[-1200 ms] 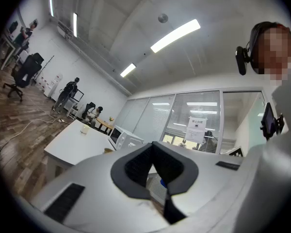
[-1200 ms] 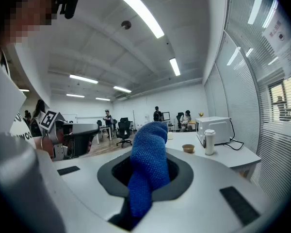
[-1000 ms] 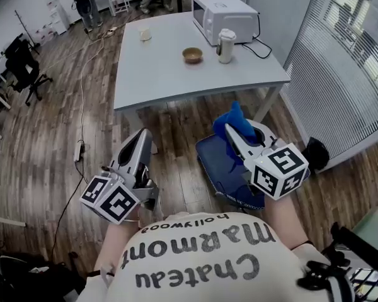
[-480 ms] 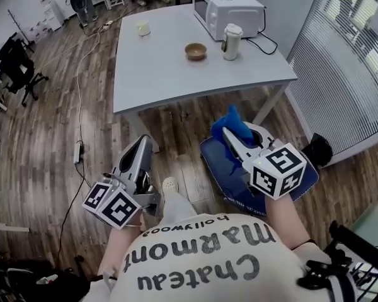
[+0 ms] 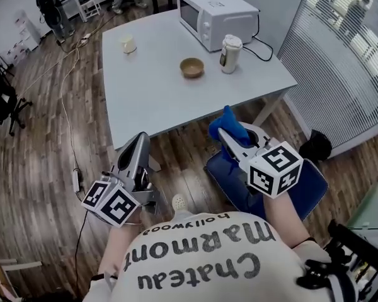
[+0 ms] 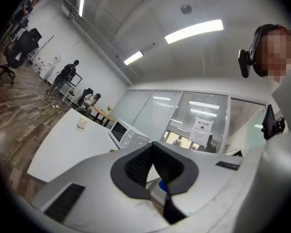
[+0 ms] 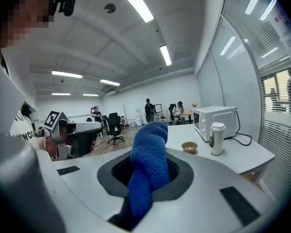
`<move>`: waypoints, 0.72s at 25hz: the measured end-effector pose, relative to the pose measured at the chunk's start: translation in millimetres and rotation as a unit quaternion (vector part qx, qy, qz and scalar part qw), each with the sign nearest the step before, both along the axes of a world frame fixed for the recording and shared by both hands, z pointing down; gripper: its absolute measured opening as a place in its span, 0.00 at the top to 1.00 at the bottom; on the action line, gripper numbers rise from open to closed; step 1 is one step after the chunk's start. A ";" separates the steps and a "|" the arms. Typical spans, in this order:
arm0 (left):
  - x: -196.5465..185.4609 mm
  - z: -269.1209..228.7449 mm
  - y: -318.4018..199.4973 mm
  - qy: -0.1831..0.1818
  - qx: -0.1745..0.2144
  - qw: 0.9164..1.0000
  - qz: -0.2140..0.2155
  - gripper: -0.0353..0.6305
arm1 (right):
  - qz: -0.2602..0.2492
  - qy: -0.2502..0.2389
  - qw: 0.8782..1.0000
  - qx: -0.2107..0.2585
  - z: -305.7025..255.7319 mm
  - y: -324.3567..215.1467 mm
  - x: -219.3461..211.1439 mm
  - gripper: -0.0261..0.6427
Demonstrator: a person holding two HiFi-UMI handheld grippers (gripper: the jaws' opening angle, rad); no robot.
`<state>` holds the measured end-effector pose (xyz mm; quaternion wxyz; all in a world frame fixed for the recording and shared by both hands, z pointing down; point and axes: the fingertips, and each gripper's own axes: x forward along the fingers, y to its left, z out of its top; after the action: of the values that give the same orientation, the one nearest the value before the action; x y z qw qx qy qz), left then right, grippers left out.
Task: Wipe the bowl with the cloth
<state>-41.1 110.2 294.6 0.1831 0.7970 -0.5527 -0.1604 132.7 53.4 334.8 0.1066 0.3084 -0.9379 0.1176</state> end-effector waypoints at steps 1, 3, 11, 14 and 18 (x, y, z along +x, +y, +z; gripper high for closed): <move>-6.7 -1.7 -9.8 0.002 0.000 1.000 0.006 0.94 | 0.006 0.001 1.000 0.000 -1.2 -7.7 -6.3 0.89; -19.1 -5.7 -28.3 0.004 0.002 1.000 0.017 0.94 | 0.017 0.001 1.000 0.002 -5.7 -22.7 -17.4 0.89; -65.8 -15.7 -83.9 0.000 0.015 0.999 0.045 0.94 | 0.059 -0.007 0.998 0.011 -16.3 -75.6 -53.1 0.89; -78.5 -17.6 -102.8 0.002 0.023 0.998 0.057 0.94 | 0.069 0.001 0.997 0.023 -20.2 -93.2 -66.0 0.89; -92.6 -10.7 -117.9 -0.002 0.013 0.998 0.057 0.94 | 0.081 0.003 0.996 0.023 -20.6 -104.7 -79.4 0.89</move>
<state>-133.6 -7.7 283.9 0.1801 0.8299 -0.5047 -0.1555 53.4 -51.4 314.2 0.0923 0.3859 -0.9121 0.1028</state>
